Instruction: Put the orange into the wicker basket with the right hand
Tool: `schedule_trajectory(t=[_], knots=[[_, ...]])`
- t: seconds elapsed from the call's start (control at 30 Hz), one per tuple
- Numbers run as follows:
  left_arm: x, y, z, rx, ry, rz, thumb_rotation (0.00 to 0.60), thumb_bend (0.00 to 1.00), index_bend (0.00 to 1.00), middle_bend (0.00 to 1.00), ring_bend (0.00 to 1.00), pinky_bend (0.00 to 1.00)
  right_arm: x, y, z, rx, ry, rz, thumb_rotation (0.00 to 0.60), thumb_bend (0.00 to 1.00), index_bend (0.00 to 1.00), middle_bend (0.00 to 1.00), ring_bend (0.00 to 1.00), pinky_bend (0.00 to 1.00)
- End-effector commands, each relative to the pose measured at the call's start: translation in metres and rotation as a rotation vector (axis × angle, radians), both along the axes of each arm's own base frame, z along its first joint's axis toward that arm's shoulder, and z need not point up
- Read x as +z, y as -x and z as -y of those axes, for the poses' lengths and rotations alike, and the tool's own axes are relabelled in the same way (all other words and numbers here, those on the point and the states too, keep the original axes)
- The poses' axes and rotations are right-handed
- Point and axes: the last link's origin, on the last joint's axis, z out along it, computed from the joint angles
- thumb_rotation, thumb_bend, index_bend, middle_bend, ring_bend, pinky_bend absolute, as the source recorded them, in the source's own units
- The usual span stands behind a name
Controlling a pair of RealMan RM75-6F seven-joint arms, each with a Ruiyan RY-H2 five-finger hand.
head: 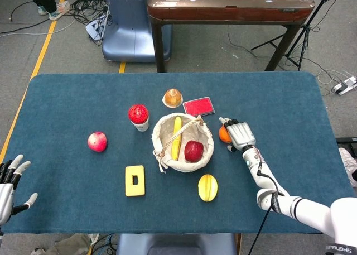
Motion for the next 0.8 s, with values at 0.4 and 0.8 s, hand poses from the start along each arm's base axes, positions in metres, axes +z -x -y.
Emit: schedule_trajectory(t=[0.4,0.8], knots=[[0.000,0.000,0.001,0.006,0.000,-0.001,0.600,0.26,0.18,0.00,0.00,0.00,0.043,0.006,-0.030,0.102,0.064,0.099,0.600,0.31,0.33,0.29,0.31,0.50],[-0.002,-0.005,-0.001,-0.014,0.008,-0.001,0.600,0.26,0.18,0.00,0.00,0.00,0.103,-0.016,-0.082,0.183,0.052,0.289,0.600,0.31,0.33,0.30,0.31,0.50]])
